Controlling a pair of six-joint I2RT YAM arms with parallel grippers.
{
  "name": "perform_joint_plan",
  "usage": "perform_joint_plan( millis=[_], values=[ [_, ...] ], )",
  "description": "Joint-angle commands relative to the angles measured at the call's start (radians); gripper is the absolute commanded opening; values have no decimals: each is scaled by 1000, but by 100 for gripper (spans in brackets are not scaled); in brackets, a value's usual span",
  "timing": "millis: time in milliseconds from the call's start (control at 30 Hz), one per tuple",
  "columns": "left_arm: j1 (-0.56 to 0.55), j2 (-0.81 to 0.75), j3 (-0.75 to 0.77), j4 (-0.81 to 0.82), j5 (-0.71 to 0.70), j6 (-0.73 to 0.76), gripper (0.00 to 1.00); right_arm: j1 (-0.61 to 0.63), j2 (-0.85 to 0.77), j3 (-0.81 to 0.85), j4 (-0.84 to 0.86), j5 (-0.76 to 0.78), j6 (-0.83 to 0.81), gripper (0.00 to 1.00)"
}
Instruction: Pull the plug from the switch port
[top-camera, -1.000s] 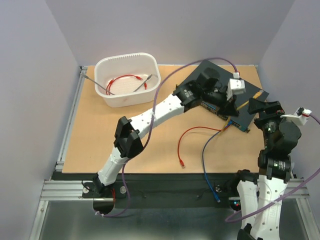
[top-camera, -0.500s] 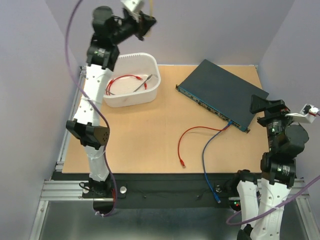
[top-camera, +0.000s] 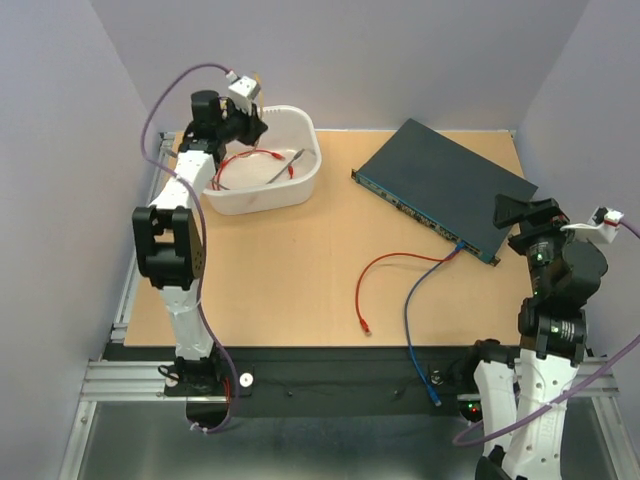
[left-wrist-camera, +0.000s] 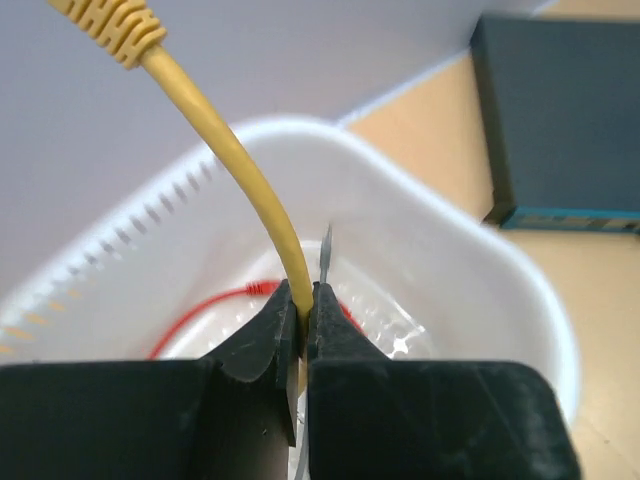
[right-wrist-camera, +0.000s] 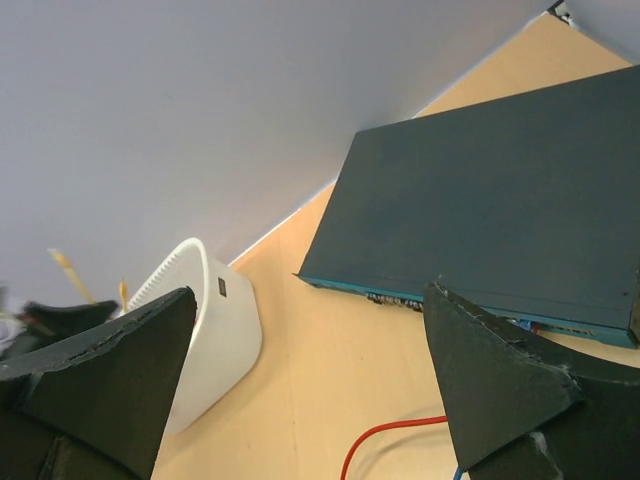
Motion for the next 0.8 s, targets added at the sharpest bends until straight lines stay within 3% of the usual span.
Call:
perform_joint_plan(
  millis=[0, 33, 67, 100, 133, 167, 333, 400, 600, 767],
  values=[
    [-8, 123, 22, 107, -49, 51, 0, 5, -6, -9, 25, -17, -15, 100],
    [-11, 155, 41, 76, -46, 56, 0, 5, -9, -25, 25, -19, -14, 100],
    [-11, 184, 70, 45, -49, 66, 6, 5, -5, -35, 25, -20, -11, 100],
    [-14, 222, 75, 24, -54, 68, 25, 5, 0, -48, 23, -22, -8, 100],
    [-12, 233, 76, -14, -46, 73, 85, 5, 7, -62, 25, -34, -5, 100],
    [-11, 232, 47, -21, -43, 74, 99, 5, 20, -86, 25, -49, -4, 100],
    [1, 10, -244, 163, -35, 50, 99, 7, 145, -140, 26, -143, 26, 100],
    [1, -81, -276, 179, -43, 53, 99, 5, 159, -176, 40, -129, 31, 100],
    [-20, -164, -134, 24, -184, -59, 99, 5, 184, -333, 153, -130, 74, 100],
    [-205, -166, -45, -111, -284, 14, 99, 5, 274, -431, 252, -135, 106, 98]
  ],
)
